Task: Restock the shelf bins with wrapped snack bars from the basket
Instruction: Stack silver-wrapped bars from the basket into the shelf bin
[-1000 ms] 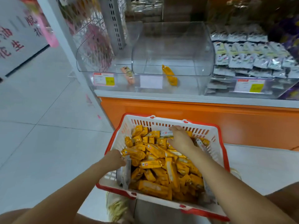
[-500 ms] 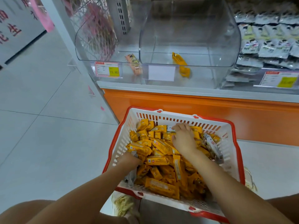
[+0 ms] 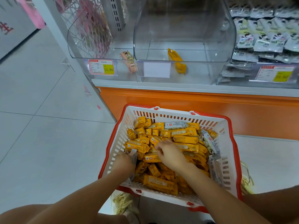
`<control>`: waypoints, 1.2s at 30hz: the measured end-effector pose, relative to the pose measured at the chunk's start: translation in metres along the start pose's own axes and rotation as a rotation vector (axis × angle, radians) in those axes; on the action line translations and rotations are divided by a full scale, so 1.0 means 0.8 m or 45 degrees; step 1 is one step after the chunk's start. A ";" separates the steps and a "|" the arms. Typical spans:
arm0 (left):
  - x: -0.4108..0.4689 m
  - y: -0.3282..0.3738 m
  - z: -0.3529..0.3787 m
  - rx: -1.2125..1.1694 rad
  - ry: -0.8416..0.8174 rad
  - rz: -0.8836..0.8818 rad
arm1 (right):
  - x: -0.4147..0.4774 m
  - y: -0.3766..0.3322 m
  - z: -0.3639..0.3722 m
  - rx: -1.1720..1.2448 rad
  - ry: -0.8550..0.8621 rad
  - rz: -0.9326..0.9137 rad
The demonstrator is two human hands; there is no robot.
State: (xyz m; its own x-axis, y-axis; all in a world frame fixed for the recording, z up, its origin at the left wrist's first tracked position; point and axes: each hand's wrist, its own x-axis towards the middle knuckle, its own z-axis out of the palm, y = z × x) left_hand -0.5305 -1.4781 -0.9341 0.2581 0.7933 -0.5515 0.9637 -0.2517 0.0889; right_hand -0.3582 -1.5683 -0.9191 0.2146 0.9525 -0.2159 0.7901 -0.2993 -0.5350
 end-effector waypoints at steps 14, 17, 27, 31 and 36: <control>-0.012 0.008 -0.002 -0.735 0.069 -0.171 | -0.022 0.005 -0.001 0.056 0.030 0.041; -0.007 0.005 0.001 -0.572 -0.057 -0.158 | -0.026 0.003 -0.006 0.045 0.037 0.039; -0.006 0.017 -0.062 -0.910 -0.281 -0.219 | -0.023 -0.019 -0.042 0.281 0.033 0.076; -0.034 0.029 -0.125 -1.443 -0.653 -0.051 | -0.018 -0.038 -0.067 0.715 -0.087 0.214; -0.068 0.047 -0.187 -1.680 -0.809 0.352 | -0.028 -0.057 -0.099 1.658 -0.322 0.333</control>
State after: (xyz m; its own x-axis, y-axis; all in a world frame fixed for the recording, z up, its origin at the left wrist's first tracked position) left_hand -0.4981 -1.4480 -0.7767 0.7008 0.3501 -0.6216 0.3455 0.5958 0.7250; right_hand -0.3534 -1.5720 -0.8252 0.0517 0.8658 -0.4978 -0.4017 -0.4384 -0.8041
